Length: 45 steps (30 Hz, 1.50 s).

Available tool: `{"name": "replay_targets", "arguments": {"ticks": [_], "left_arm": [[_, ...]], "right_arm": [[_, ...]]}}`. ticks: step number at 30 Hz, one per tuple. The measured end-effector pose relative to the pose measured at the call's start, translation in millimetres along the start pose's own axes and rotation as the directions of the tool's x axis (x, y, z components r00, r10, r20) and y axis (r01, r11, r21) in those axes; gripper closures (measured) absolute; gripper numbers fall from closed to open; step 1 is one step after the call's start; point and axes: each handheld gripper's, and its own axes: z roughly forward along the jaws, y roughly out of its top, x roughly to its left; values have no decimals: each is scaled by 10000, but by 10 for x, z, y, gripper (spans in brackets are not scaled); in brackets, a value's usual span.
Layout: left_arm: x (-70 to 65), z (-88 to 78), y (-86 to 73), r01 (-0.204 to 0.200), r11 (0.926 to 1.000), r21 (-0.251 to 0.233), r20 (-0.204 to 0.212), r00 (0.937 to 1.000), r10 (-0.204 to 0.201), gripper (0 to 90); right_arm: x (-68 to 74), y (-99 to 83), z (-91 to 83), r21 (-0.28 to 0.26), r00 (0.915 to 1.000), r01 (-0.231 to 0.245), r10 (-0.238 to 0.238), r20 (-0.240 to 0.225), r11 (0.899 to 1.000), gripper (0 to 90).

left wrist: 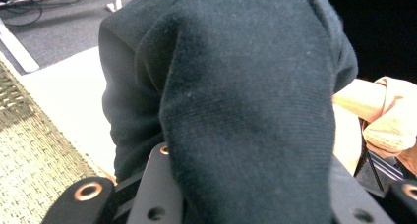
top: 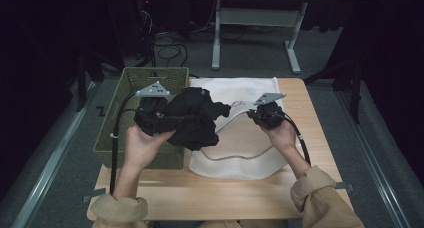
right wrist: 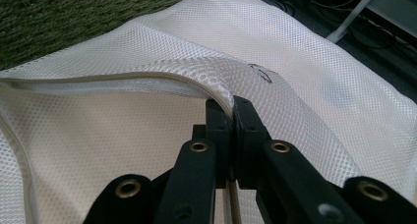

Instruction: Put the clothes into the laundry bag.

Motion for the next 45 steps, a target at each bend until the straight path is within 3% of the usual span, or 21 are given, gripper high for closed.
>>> {"name": "replay_targets", "arguments": {"ticks": [26, 45], "left_arm": [[-105, 176, -78, -234, 9994, 237, 250, 9994, 228, 691], [-228, 329, -141, -451, 9983, 374, 752, 9963, 422, 690]], "right_arm": [[6, -11, 14, -42, 9998, -158, 157, -159, 9999, 885], [7, 1, 25, -137, 9997, -158, 155, -200, 9998, 884]]}}
